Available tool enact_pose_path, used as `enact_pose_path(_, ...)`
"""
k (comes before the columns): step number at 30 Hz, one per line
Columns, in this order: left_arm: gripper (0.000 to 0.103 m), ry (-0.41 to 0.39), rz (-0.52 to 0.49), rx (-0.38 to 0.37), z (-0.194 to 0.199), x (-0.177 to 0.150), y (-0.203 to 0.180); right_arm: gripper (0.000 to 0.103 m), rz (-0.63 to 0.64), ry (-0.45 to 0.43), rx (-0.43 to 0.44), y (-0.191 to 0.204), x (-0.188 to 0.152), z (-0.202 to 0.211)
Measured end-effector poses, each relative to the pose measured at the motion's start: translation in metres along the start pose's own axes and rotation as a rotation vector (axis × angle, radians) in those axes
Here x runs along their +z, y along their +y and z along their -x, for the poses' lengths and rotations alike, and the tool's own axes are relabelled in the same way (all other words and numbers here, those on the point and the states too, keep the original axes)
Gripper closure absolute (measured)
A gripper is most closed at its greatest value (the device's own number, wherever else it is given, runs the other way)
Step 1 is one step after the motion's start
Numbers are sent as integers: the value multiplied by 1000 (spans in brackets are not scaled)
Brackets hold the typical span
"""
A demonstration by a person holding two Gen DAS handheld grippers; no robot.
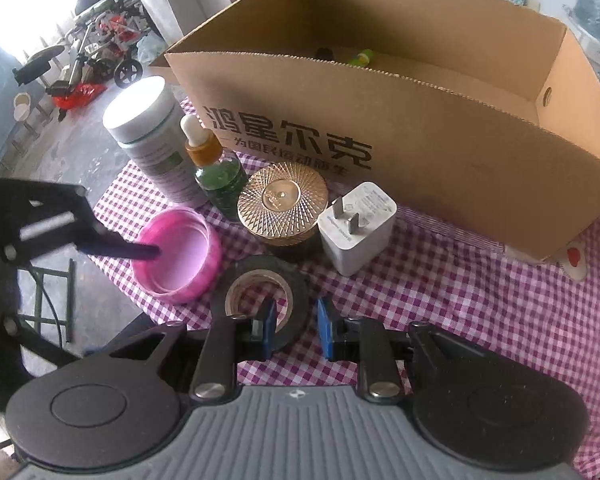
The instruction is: Organize rigid objects
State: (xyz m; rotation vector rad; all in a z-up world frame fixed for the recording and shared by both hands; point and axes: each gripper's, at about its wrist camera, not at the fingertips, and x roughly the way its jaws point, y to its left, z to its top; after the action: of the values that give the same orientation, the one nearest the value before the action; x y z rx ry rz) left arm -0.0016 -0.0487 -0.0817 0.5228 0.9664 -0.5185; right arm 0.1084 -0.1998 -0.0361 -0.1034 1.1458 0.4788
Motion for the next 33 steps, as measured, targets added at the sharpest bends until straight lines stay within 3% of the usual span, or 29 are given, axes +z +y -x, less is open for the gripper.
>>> enact_pose_path(12, 65, 26, 23, 7, -16, 6, -20, 79, 41, 39, 22, 1, 5, -17)
enact_pose_path(18, 65, 26, 1, 36, -16, -2, -35, 84, 52, 42, 13, 3, 5, -19)
enact_pose_path(33, 67, 5, -23, 145, -19, -19, -59, 87, -109, 29, -70, -44, -6, -4)
